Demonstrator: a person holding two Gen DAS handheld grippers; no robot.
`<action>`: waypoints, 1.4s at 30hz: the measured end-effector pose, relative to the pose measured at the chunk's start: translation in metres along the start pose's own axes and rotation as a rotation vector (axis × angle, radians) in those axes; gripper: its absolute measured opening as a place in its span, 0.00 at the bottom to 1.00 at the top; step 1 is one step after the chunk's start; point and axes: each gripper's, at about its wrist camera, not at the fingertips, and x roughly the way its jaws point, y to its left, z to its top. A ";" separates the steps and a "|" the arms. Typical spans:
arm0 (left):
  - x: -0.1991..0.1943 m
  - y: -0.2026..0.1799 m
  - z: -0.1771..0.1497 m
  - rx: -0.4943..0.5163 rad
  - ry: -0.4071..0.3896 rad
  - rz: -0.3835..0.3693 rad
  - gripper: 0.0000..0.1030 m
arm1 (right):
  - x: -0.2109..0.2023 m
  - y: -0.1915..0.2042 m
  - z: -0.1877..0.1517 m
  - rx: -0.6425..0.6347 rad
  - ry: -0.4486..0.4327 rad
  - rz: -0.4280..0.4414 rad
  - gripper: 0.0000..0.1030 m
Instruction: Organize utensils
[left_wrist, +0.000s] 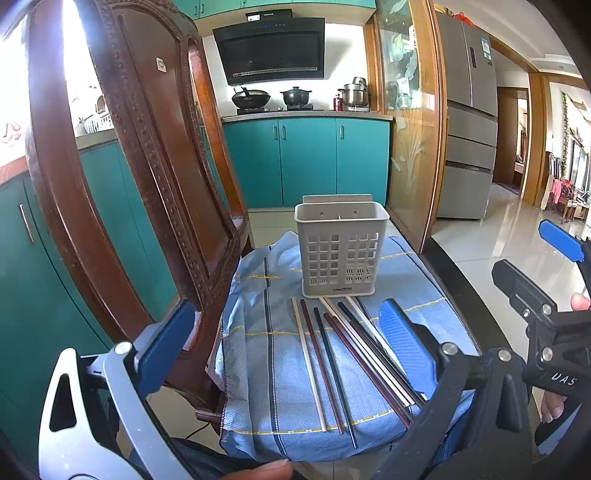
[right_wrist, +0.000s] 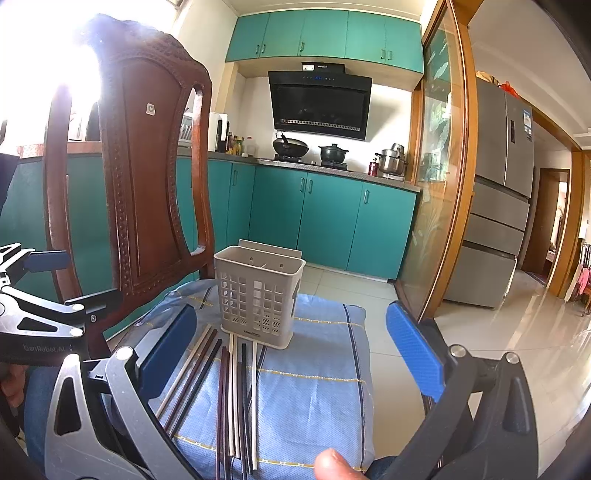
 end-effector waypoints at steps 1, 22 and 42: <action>0.000 0.000 0.000 0.001 0.000 0.001 0.96 | 0.000 0.000 0.000 0.000 -0.002 -0.001 0.98; 0.001 -0.001 0.000 0.007 -0.009 0.000 0.96 | -0.002 0.003 0.003 -0.012 -0.028 -0.003 0.98; 0.000 -0.004 -0.002 0.010 -0.004 0.000 0.96 | -0.004 0.003 0.003 -0.015 -0.030 0.000 0.98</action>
